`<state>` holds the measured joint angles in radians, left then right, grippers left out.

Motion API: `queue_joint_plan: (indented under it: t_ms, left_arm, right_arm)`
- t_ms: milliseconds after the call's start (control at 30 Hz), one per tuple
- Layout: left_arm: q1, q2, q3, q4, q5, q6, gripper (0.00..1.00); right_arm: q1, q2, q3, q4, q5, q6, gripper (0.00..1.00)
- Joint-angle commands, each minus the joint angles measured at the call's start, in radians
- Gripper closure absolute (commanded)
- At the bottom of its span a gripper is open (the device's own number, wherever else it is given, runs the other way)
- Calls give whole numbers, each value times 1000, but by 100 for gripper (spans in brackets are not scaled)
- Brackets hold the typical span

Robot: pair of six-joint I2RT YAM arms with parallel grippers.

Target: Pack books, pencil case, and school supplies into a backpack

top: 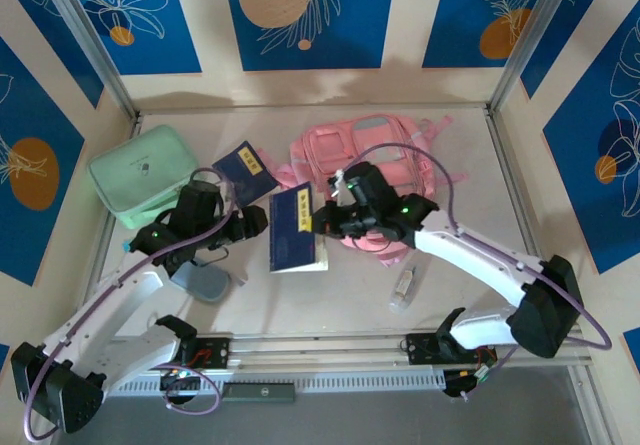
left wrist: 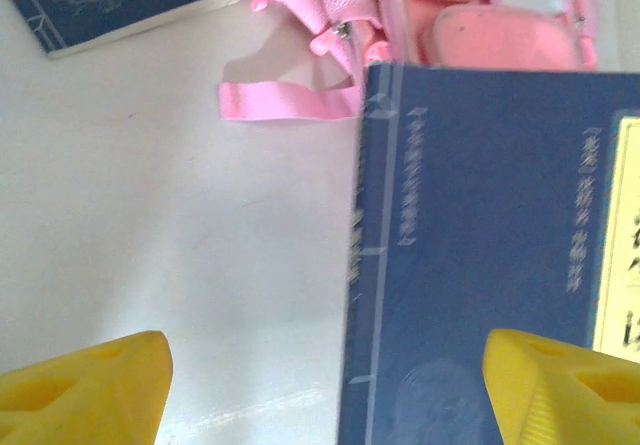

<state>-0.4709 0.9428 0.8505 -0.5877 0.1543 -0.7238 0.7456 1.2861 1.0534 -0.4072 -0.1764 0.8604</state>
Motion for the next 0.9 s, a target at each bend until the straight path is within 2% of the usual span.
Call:
queue_joint_plan:
  t_ms: [0,167,267,467,600,767,867]
  left_arm:
    - [12,-12,26,57,100,-13,18]
    - [12,7,-42,372,264,-169,21]
    - [3,44,-71,549,336,-239,24]
    - [-63,106,-51,624,336,-277,31]
    - [-77,133,-53,658,340,-302,34]
    - [-102,142,-50,701,325,-332,41]
    - [-104,155,-47,742,350,-368,50]
  right_arm:
    - [-70,-71,2,-20,-135,-92,100]
    - [-217,-129,-32,70,-318,-26,100]
    - [-255,-133,-40,119,-386,-2,100]
    - [-294,-144,-60,166,-444,20,100]
    - [-304,-149,-66,176,-456,26,100]
    - [-315,-166,-99,215,-468,47,100]
    - [-319,-166,-102,187,-461,38,100]
